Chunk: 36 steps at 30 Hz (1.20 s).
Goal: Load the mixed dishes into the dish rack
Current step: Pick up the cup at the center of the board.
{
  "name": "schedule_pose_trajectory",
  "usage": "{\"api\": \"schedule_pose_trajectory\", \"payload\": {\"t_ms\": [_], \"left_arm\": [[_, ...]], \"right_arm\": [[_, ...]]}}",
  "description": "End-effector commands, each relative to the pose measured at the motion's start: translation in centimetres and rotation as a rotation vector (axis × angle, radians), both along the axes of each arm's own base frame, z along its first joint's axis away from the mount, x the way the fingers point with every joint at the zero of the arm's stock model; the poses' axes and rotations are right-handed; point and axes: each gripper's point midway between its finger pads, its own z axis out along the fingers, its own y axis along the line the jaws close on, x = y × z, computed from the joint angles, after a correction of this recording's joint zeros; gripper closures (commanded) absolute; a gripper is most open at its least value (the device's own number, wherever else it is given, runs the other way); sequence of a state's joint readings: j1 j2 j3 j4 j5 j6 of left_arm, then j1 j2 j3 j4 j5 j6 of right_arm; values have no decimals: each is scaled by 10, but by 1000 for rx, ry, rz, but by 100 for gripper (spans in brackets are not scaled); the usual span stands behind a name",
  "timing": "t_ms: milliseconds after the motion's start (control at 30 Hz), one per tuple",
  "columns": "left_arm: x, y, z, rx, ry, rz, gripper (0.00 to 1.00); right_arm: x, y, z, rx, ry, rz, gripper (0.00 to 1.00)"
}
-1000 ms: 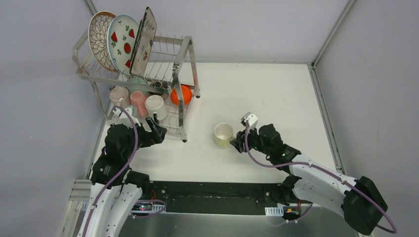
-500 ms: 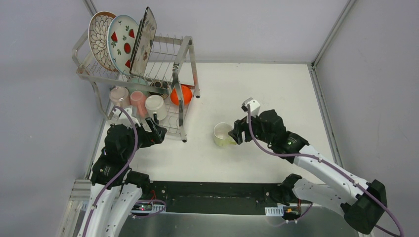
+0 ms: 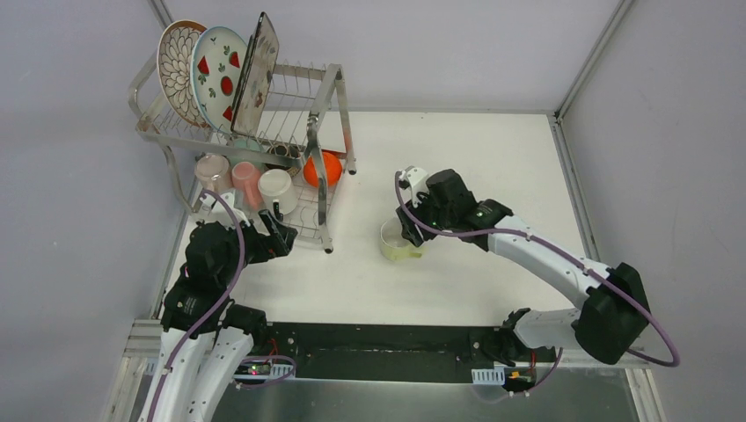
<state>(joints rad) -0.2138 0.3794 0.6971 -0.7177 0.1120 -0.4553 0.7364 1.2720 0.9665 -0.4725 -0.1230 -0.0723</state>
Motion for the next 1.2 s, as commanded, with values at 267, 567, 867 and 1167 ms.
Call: {"api": "schedule_pose_trajectory", "payload": {"t_ms": [267, 567, 867, 1167], "left_arm": [[3, -2, 8, -6, -39, -12, 9], [6, -13, 0, -15, 4, -72, 9], [0, -28, 6, -59, -8, -155, 10], [-17, -57, 17, -159, -25, -324, 10]], "right_arm": [[31, 24, -17, -26, -33, 67, 52], [37, 24, -22, 12, -44, 16, 85], [17, 35, 25, 336, -29, -69, 100], [-1, 35, 75, 736, 12, -219, 100]]}}
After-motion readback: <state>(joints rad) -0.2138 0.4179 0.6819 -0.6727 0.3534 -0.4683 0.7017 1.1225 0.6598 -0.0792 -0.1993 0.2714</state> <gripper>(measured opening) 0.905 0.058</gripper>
